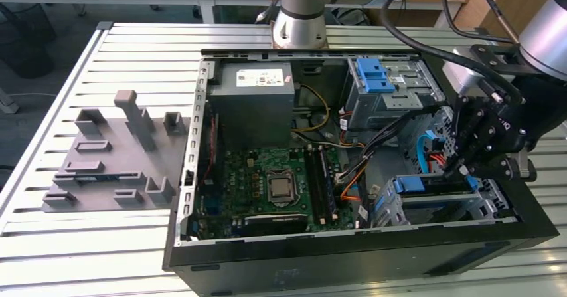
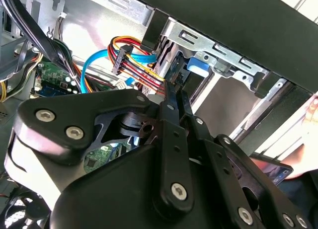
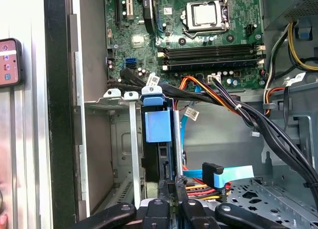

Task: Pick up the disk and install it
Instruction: 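Insert the first disk wire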

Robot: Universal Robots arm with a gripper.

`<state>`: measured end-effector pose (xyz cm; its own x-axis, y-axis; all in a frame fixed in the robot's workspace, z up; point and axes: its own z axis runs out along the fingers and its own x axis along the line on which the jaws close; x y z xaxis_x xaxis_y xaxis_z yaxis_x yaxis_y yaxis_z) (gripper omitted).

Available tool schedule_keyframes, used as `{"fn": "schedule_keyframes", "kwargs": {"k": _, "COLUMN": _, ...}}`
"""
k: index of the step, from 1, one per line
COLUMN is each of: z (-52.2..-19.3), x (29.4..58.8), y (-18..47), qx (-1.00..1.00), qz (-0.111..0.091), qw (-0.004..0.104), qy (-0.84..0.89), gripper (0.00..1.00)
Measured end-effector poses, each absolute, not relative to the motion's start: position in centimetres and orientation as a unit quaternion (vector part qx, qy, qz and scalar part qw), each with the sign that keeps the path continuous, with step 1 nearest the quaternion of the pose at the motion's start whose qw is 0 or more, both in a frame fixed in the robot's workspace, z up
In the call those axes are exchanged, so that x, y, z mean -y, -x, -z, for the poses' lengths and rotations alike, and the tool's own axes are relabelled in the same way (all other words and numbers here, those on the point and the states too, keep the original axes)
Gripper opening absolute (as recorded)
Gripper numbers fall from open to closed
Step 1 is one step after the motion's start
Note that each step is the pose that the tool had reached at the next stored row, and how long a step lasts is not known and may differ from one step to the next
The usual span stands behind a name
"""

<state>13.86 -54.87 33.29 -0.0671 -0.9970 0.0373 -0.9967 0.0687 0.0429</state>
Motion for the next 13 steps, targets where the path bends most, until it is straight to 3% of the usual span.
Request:
{"fn": "schedule_keyframes", "kwargs": {"k": 8, "z": -33.46, "x": 54.89, "y": -13.97, "qx": 0.730, "qz": 0.005, "qw": 0.029, "qy": -0.682, "gripper": 0.16}}
{"fn": "schedule_keyframes", "kwargs": {"k": 13, "z": -33.43, "x": 55.18, "y": -14.07, "qx": 0.730, "qz": 0.015, "qw": 0.021, "qy": -0.683, "gripper": 0.16}}
